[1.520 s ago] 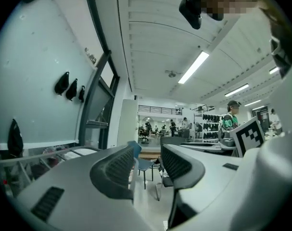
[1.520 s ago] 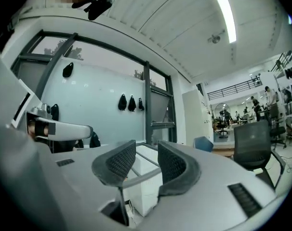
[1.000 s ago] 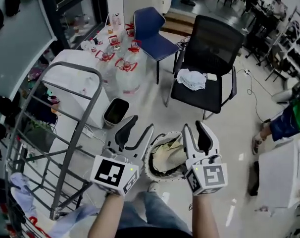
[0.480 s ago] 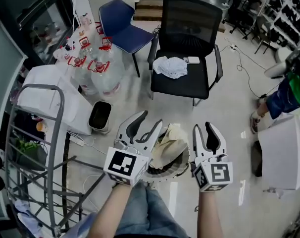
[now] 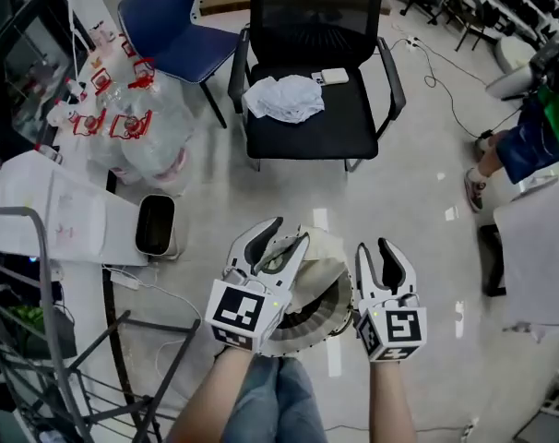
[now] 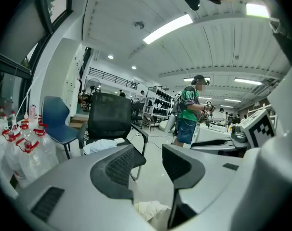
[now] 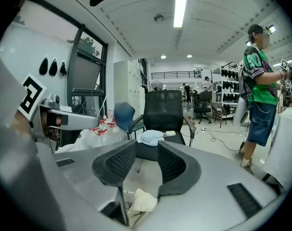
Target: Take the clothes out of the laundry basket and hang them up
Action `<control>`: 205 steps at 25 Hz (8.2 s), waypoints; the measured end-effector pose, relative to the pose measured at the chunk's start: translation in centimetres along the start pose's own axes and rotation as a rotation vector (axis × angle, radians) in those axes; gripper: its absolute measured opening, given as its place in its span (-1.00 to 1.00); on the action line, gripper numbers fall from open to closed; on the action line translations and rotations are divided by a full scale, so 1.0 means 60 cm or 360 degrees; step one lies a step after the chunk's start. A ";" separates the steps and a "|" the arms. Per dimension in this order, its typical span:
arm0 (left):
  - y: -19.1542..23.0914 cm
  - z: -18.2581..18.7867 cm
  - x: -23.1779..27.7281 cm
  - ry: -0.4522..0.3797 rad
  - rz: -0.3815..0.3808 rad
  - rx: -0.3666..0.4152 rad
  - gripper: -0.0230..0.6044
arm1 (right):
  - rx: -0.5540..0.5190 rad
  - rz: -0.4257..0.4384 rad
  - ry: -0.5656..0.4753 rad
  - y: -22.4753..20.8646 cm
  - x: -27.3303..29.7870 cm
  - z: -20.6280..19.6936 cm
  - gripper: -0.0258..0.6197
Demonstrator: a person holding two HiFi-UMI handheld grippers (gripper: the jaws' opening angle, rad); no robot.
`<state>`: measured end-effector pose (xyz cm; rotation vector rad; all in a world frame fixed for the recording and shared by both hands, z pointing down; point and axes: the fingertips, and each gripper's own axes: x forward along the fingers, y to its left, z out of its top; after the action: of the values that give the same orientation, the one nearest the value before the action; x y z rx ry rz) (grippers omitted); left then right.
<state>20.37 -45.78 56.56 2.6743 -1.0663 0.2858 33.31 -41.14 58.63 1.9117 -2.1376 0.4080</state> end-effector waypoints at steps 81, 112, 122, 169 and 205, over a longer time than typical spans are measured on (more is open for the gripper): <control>-0.085 -0.099 -0.093 0.0173 -0.0115 -0.0152 -0.33 | 0.0032 0.0146 0.0085 0.056 -0.097 0.015 -0.85; -0.227 -0.137 -0.132 0.0343 -0.0374 -0.0037 -0.24 | 0.0015 0.0199 -0.0298 0.135 -0.288 0.267 -0.85; -0.225 -0.144 -0.142 0.0367 -0.0337 0.0020 -0.85 | 0.0045 0.0179 -0.0331 0.131 -0.320 0.264 -0.85; 0.017 0.265 -0.664 -0.0663 0.0805 -0.0260 -0.86 | -0.0291 0.1026 -0.0333 0.462 -0.242 0.295 -0.84; 0.111 0.096 -1.407 -0.0885 0.2298 -0.0297 -0.86 | -0.0553 0.2401 -0.0386 1.244 -0.468 0.257 -0.84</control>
<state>-43.96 2.41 29.31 1.3383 -2.7997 -0.3446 -37.63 -13.12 30.74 -0.1167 -3.1111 -0.0127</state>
